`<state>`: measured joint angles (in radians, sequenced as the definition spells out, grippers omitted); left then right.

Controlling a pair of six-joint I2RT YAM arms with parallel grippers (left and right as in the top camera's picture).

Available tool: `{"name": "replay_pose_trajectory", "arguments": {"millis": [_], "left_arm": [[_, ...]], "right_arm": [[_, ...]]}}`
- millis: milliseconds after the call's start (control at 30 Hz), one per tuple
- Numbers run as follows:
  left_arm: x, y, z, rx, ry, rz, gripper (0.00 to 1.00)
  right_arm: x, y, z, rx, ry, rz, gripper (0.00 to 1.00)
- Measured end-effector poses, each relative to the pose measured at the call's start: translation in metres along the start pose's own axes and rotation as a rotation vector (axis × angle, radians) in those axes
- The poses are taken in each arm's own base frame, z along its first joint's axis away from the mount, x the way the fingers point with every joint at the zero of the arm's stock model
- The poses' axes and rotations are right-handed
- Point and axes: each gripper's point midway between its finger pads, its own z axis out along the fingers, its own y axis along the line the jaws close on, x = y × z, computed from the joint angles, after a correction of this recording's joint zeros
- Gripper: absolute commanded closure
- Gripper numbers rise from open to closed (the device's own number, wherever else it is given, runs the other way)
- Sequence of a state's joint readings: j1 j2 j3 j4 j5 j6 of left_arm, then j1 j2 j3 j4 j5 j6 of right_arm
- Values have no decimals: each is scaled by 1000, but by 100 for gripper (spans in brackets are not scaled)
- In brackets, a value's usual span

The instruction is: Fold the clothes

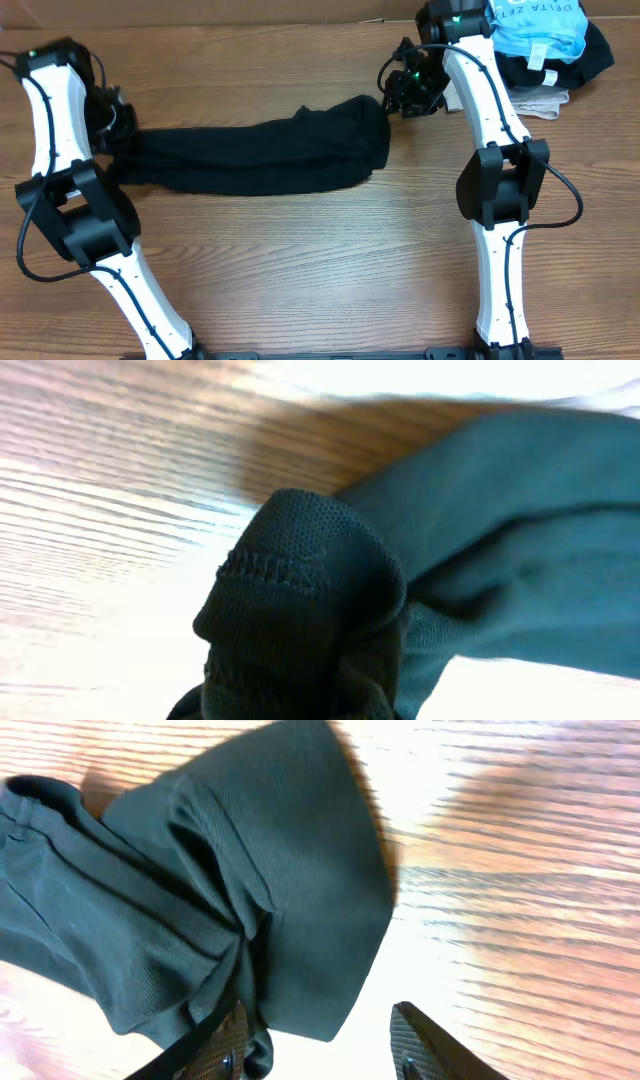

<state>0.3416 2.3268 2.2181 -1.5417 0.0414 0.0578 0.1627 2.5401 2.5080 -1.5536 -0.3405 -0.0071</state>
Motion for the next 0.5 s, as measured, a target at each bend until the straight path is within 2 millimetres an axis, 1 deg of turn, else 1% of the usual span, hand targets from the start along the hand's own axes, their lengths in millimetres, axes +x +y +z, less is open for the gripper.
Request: {"name": "replay_pose_trajectory", "arguments": {"millis": [100, 167, 300, 333, 367, 400, 500], "left_arm": [[1, -23, -6, 12, 2, 45, 96], [4, -46, -5, 23, 11, 91, 96], [6, -104, -2, 54, 0, 209, 96], [6, -122, -2, 64, -11, 242, 96], [6, -132, -1, 68, -18, 259, 96], [7, -152, 0, 78, -33, 291, 94], [10, -199, 2, 96, -76, 372, 92]], "right_arm": [[0, 3, 1, -4, 1, -1, 50], [0, 3, 1, -4, 2, 1, 50], [1, 3, 1, -5, 5, 4, 50], [1, 3, 1, -6, 6, 4, 50], [1, 4, 1, -8, 5, 4, 49], [1, 4, 1, -9, 5, 4, 49], [1, 3, 1, -11, 4, 5, 49]]}}
